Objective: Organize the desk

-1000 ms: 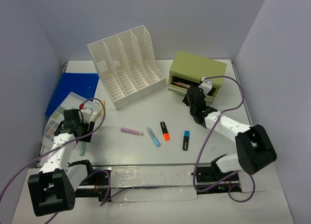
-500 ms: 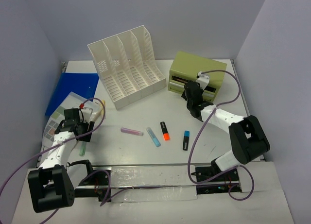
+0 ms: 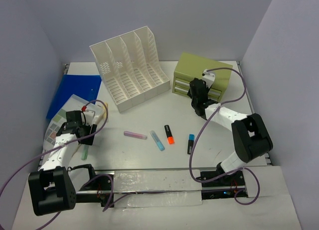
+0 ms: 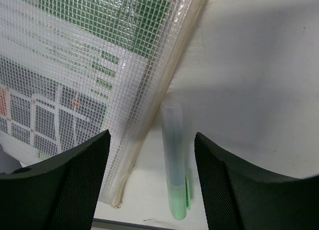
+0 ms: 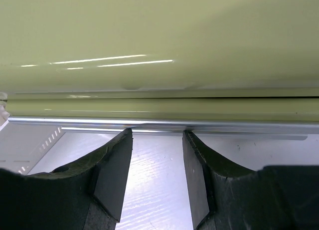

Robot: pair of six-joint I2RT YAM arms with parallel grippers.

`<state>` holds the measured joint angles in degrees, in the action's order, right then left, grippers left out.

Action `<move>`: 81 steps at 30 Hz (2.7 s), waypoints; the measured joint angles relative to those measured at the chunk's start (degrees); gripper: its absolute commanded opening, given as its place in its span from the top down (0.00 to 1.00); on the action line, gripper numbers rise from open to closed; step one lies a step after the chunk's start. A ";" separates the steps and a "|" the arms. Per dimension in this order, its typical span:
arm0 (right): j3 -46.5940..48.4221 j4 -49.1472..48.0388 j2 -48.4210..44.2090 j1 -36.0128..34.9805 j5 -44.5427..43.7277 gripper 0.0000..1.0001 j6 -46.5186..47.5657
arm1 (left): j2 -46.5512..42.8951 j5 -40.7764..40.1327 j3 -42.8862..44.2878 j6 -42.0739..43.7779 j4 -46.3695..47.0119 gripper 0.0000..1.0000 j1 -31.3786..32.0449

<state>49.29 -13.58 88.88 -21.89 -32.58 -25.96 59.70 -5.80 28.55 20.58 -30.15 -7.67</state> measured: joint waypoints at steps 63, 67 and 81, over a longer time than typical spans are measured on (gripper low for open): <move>13.77 -33.09 36.85 -17.81 -24.81 0.36 100.39 | -0.42 3.77 0.20 2.34 1.22 0.23 -0.01; 14.08 -34.05 37.92 -17.50 -24.77 0.36 101.22 | -0.42 3.91 0.20 2.58 1.22 0.23 -0.01; 14.16 -36.32 38.97 -15.81 -24.79 0.36 103.73 | -0.39 5.20 0.64 2.61 0.71 0.23 -0.01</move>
<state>63.45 -49.90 127.84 -37.70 -57.36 77.77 59.31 -0.59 29.19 23.19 -29.44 -7.68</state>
